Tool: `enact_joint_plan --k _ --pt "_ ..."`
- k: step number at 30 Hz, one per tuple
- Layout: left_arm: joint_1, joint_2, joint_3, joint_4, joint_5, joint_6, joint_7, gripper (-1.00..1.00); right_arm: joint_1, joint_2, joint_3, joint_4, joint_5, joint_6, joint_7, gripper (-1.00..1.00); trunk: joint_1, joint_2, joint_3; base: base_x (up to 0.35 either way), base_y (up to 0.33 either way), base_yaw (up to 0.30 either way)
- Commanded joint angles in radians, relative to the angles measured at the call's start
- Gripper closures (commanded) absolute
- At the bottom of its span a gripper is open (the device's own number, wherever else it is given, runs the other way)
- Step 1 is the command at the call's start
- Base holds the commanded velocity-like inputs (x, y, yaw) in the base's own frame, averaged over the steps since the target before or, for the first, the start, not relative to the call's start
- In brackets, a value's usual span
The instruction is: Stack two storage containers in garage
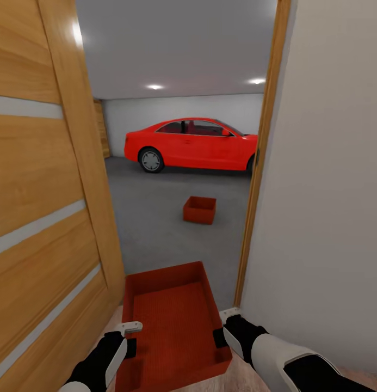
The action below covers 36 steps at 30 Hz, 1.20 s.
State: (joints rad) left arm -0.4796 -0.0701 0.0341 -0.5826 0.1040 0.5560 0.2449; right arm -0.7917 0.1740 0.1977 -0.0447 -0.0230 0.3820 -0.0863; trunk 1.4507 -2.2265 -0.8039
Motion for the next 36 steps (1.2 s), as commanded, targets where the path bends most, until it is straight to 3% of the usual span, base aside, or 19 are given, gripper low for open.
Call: enact_joint_plan --k 1,9,36 --pt "0.001 0.000 -0.028 0.000 0.022 0.002 0.010 1.00 -0.001 0.000 -0.023 -0.070 -0.004 0.006 0.001 1.00 0.000 -0.001 -0.001 0.000 0.074 -0.257" --pt "0.001 0.000 -0.028 0.000 0.022 0.002 0.010 1.00 -0.001 0.000 -0.023 -0.070 -0.004 0.006 0.000 1.00 0.000 -0.001 0.003 0.000 0.242 -0.151" --pt "0.001 0.000 -0.029 0.000 0.022 0.002 0.010 1.00 -0.001 0.000 -0.023 -0.070 -0.004 0.006 0.021 1.00 0.000 -0.001 0.016 0.000 0.087 -0.166"
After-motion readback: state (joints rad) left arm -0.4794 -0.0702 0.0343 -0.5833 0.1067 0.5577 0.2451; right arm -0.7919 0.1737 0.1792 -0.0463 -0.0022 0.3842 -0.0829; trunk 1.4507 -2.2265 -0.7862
